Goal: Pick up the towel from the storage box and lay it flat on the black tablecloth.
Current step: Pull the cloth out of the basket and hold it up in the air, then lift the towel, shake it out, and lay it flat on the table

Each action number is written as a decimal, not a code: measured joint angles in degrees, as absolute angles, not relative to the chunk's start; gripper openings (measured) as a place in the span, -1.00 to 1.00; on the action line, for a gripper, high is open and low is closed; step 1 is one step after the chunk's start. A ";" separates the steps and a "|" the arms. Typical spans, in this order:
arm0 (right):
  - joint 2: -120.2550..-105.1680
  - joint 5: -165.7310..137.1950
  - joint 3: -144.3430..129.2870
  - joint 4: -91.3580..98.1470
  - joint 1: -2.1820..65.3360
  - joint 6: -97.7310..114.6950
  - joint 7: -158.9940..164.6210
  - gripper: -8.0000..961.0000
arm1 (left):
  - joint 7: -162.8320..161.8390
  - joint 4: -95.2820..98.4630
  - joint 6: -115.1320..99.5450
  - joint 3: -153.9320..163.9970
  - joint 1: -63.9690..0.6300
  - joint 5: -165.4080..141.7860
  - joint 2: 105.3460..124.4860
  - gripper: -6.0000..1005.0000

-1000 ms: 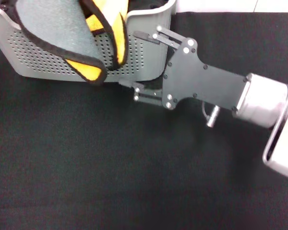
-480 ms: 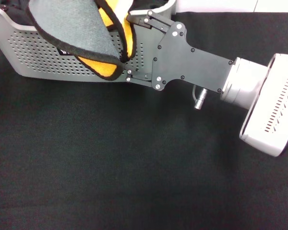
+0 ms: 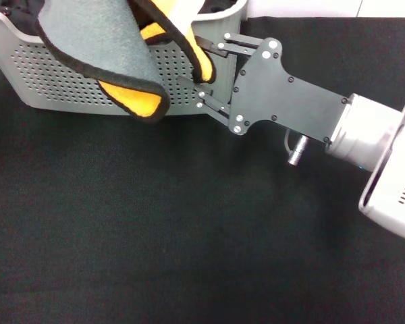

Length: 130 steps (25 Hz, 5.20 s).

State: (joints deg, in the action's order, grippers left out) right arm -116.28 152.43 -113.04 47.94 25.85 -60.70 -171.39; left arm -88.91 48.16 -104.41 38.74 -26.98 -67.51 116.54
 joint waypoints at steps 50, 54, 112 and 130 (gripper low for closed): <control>-116.28 156.82 -112.99 48.07 23.90 -58.78 -171.38 -0.38 | -88.15 47.11 -103.59 38.82 -26.72 -67.94 116.72 -0.92; -116.28 156.86 -112.30 48.01 23.39 -59.06 -171.38 -0.44 | -88.16 47.11 -103.54 38.97 -26.78 -67.94 116.72 -0.92; -116.27 157.32 -110.47 46.50 23.33 -61.13 -171.29 -0.53 | -88.47 45.68 -104.15 41.08 -26.19 -68.50 116.72 -0.92; -116.09 158.55 -108.54 45.06 22.82 -66.81 -166.03 -0.95 | -75.41 37.36 -104.19 41.42 -22.77 -72.72 117.19 -0.91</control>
